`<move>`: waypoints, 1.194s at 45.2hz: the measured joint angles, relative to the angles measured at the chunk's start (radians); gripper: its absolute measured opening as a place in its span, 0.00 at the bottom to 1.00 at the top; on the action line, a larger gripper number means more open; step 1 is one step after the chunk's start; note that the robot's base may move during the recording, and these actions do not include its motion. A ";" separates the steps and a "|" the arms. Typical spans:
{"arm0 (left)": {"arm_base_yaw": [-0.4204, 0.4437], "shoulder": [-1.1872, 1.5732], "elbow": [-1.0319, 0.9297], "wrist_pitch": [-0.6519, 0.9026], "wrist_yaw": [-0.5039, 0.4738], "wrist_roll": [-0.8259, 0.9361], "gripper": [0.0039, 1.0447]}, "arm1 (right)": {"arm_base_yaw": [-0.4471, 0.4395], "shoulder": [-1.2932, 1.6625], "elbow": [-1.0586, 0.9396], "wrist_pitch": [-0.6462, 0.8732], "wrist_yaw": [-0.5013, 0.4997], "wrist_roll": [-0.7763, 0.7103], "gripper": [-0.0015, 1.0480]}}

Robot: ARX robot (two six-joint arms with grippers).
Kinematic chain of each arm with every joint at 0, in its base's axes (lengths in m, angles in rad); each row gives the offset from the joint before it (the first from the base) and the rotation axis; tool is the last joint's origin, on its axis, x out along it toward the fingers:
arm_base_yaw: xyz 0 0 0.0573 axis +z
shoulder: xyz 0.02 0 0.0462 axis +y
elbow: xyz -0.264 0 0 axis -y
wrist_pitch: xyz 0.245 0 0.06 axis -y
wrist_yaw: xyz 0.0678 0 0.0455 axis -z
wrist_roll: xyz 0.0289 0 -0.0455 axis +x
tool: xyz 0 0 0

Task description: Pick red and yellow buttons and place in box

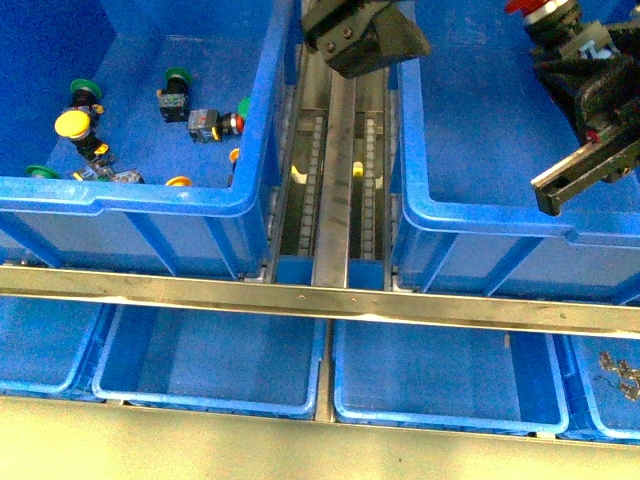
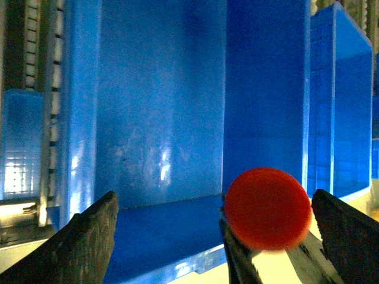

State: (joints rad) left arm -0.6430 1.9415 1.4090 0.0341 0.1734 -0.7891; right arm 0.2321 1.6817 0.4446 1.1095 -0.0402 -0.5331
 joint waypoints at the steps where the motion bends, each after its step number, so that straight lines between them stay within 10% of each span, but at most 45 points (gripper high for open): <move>1: 0.005 -0.023 -0.019 0.008 -0.007 0.007 0.92 | -0.005 0.000 -0.003 -0.002 0.004 0.002 0.25; 54: 0.330 -0.715 -0.865 0.132 -0.171 0.394 0.93 | -0.069 -0.337 -0.053 -0.391 0.051 0.154 0.25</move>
State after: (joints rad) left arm -0.3130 1.2270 0.5442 0.1658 0.0025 -0.3946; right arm 0.1635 1.3445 0.3912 0.7185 0.0113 -0.3794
